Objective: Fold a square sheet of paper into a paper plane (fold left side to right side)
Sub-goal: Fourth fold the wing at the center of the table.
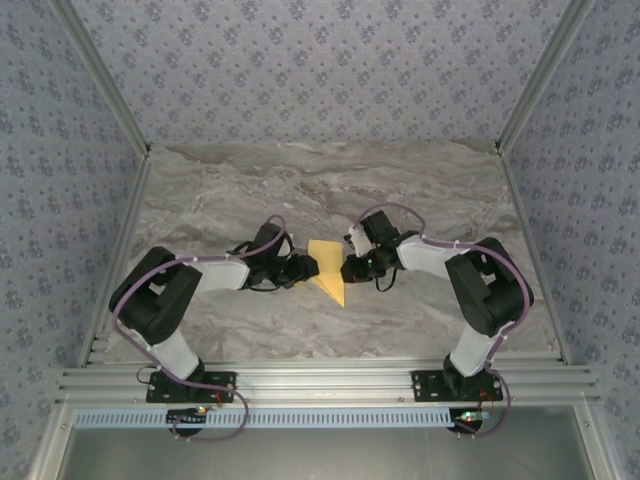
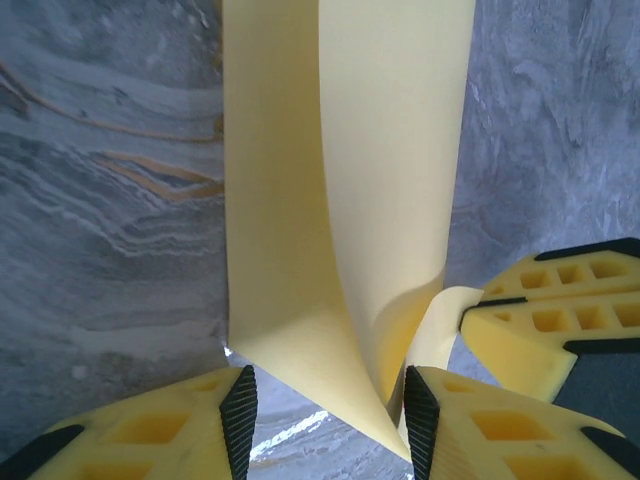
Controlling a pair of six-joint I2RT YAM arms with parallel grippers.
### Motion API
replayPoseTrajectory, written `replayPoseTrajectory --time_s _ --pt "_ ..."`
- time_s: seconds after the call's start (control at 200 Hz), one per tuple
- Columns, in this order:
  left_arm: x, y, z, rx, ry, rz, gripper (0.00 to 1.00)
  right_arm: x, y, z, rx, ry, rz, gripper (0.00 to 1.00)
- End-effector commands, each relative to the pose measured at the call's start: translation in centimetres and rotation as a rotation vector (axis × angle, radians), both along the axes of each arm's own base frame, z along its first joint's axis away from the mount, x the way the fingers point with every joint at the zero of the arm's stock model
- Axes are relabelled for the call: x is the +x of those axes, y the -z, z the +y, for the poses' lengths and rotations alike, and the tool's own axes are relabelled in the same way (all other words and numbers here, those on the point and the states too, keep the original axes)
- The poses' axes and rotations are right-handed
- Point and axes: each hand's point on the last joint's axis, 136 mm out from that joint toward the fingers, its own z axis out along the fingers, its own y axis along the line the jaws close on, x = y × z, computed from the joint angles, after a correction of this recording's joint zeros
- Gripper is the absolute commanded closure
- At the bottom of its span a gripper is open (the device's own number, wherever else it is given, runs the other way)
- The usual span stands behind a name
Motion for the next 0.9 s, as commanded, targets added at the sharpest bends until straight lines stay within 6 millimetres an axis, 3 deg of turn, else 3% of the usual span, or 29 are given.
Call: replayPoseTrajectory --time_s 0.0,0.185,0.685,0.774,0.894 --pt "0.7 -1.9 0.3 -0.018 -0.004 -0.068 0.55 0.0 -0.8 0.0 0.025 -0.004 -0.014 0.94" --pt "0.9 -2.8 0.0 -0.036 0.004 -0.082 0.54 0.1 -0.8 0.0 0.028 -0.003 -0.011 0.94" --pt "1.7 -2.3 -2.0 -0.081 0.031 -0.052 0.56 -0.1 -0.7 0.1 0.034 -0.008 -0.004 0.94" --pt "1.7 -2.4 -2.3 -0.089 0.036 -0.055 0.61 -0.1 -0.6 0.1 0.035 -0.008 0.0 0.93" --pt "1.6 -2.8 -2.6 -0.096 0.04 -0.059 0.76 0.0 -1.1 0.1 0.035 -0.005 -0.02 0.89"
